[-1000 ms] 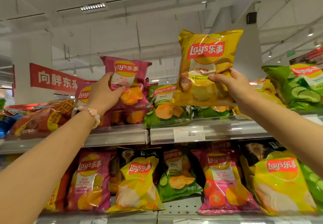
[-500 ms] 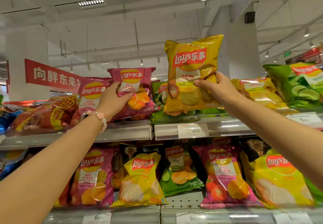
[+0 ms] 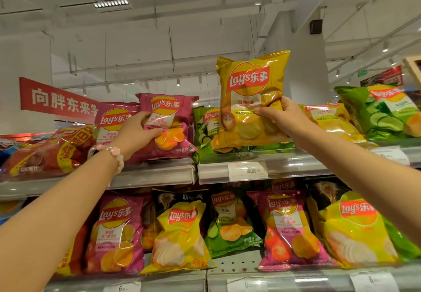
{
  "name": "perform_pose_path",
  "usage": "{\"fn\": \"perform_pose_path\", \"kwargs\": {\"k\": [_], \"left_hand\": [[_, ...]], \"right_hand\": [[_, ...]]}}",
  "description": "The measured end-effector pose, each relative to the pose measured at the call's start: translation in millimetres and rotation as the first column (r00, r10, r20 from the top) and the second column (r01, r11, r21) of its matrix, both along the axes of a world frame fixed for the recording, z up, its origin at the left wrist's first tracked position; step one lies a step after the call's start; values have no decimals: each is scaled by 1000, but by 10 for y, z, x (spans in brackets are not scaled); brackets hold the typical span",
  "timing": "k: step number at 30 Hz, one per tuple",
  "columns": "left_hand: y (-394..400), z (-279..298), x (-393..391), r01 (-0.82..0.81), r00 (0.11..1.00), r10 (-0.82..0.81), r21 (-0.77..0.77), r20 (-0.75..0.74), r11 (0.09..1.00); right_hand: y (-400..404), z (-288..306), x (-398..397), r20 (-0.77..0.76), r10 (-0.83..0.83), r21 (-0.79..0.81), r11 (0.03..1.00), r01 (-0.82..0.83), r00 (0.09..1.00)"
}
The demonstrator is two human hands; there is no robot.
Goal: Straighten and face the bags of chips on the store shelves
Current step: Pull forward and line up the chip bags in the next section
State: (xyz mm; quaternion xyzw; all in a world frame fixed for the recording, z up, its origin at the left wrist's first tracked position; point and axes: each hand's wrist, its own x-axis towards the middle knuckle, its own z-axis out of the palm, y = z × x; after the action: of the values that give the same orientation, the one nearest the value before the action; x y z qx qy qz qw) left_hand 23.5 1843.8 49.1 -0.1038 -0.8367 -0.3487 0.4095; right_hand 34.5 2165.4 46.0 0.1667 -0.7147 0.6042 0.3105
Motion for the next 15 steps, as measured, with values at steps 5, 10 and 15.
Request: {"fn": "perform_pose_path", "kwargs": {"k": [5, 10, 15], "left_hand": [[-25, -36, -92, 52, 998, -52, -6, 31, 999], [-50, -92, -166, 3, 999, 2, -115, 39, 993], [-62, -291, -224, -187, 981, 194, -216, 13, 958]], "right_hand": [[26, -2, 20, -3, -3, -6, 1000, 3, 1000], [31, -42, 1, -22, -34, -26, 999, 33, 999], [2, -40, 16, -32, -44, -20, 999, 44, 999]]}}
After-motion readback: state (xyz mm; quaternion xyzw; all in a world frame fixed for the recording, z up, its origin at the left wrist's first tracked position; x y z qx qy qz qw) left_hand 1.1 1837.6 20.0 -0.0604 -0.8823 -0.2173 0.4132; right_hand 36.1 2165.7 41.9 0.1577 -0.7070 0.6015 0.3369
